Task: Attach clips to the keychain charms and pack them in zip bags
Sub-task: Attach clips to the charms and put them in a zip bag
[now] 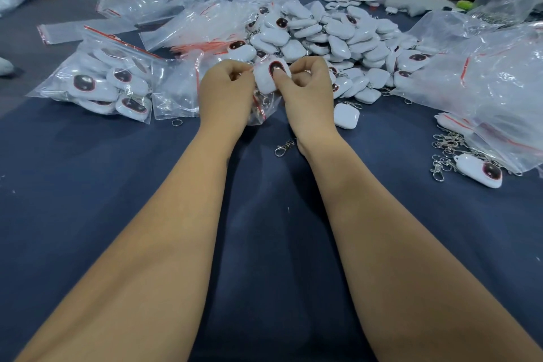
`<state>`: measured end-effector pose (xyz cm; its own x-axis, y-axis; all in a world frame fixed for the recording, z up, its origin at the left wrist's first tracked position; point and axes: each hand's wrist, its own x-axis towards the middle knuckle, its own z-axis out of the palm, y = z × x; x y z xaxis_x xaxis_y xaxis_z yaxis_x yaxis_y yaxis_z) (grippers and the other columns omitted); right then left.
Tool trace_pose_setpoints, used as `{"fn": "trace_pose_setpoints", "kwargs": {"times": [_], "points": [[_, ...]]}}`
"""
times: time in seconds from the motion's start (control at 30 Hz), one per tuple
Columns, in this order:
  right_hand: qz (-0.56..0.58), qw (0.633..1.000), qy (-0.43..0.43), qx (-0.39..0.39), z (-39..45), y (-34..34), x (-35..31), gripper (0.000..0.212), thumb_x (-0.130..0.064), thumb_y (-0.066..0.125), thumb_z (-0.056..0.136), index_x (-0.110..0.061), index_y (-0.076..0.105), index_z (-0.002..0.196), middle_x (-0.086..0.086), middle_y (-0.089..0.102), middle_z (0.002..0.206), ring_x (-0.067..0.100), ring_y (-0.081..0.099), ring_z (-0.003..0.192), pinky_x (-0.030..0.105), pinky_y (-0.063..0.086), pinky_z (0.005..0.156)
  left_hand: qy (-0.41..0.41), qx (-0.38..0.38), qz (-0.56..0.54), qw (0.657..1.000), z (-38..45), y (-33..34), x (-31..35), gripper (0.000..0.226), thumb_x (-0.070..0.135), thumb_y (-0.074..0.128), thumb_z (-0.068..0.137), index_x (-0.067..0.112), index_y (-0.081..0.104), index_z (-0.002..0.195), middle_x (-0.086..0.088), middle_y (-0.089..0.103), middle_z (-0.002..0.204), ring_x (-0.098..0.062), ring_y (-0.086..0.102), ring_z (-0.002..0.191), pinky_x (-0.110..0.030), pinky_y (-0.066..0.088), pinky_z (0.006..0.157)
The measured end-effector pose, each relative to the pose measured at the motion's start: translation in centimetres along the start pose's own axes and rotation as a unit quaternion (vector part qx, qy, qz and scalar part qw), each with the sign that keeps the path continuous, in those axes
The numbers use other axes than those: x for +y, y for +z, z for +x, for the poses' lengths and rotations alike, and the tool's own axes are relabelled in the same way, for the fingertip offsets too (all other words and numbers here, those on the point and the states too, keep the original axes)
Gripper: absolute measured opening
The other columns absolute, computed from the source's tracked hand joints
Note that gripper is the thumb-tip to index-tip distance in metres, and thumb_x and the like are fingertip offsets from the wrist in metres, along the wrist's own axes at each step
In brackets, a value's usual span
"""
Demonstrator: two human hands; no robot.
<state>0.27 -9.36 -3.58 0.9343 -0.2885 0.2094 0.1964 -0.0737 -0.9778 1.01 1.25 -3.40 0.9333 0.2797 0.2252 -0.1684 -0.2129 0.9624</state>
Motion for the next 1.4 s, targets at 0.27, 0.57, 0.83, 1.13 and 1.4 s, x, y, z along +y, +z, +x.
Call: {"fn": "trace_pose_setpoints", "kwargs": {"times": [0.27, 0.57, 0.83, 1.13, 1.4], "points": [[-0.111, 0.99, -0.05, -0.067, -0.2, 0.1, 0.0, 0.015, -0.006, 0.064, 0.087, -0.012, 0.072, 0.099, -0.004, 0.069, 0.089, 0.009, 0.065, 0.085, 0.025, 0.053, 0.085, 0.03, 0.047, -0.011, 0.998, 0.2, -0.2, 0.2, 0.018, 0.014, 0.057, 0.085, 0.03, 0.063, 0.079, 0.014, 0.059, 0.069, 0.007, 0.051, 0.056, -0.013, 0.043, 0.061], [-0.337, 0.936, -0.087, 0.047, -0.2, -0.3, -0.3, 0.028, -0.016, 0.049, 0.089, -0.023, 0.067, 0.11, -0.002, 0.062, 0.117, 0.018, 0.053, 0.112, 0.032, 0.039, 0.096, 0.054, 0.054, -0.016, 0.997, 0.4, -0.1, 0.1, 0.013, 0.014, 0.058, 0.086, 0.02, 0.066, 0.095, 0.009, 0.059, 0.081, -0.004, 0.053, 0.071, -0.021, 0.046, 0.074], [-0.512, 0.859, 0.021, 0.002, -0.3, -0.9, 0.0, 0.024, -0.017, 0.051, 0.081, -0.017, 0.048, 0.104, 0.01, 0.035, 0.134, 0.031, 0.03, 0.126, 0.052, 0.023, 0.105, 0.038, 0.036, -0.004, 0.999, 0.3, 0.1, 0.0, 0.016, 0.011, 0.057, 0.087, 0.017, 0.069, 0.096, 0.013, 0.054, 0.069, 0.009, 0.049, 0.05, -0.005, 0.037, 0.052], [-0.301, 0.95, -0.083, -0.001, -0.2, -0.8, 0.1, 0.036, 0.003, 0.052, 0.081, -0.005, 0.054, 0.116, 0.006, 0.036, 0.121, 0.023, 0.047, 0.105, 0.027, 0.044, 0.088, 0.059, 0.008, 0.044, 0.997, -0.3, 0.1, 0.2, 0.03, 0.001, 0.041, 0.085, 0.029, 0.052, 0.08, 0.009, 0.049, 0.074, 0.001, 0.043, 0.044, -0.025, 0.038, 0.053], [0.022, 0.996, 0.056, 0.063, 0.7, -0.6, -0.1, 0.027, -0.002, 0.054, 0.088, -0.016, 0.056, 0.111, -0.003, 0.057, 0.105, 0.011, 0.057, 0.094, 0.01, 0.044, 0.069, 0.045, -0.039, 0.07, 0.996, -0.1, 0.3, -0.1, 0.028, 0.011, 0.051, 0.085, 0.032, 0.069, 0.085, 0.016, 0.058, 0.07, 0.007, 0.052, 0.053, -0.014, 0.044, 0.059]]}}
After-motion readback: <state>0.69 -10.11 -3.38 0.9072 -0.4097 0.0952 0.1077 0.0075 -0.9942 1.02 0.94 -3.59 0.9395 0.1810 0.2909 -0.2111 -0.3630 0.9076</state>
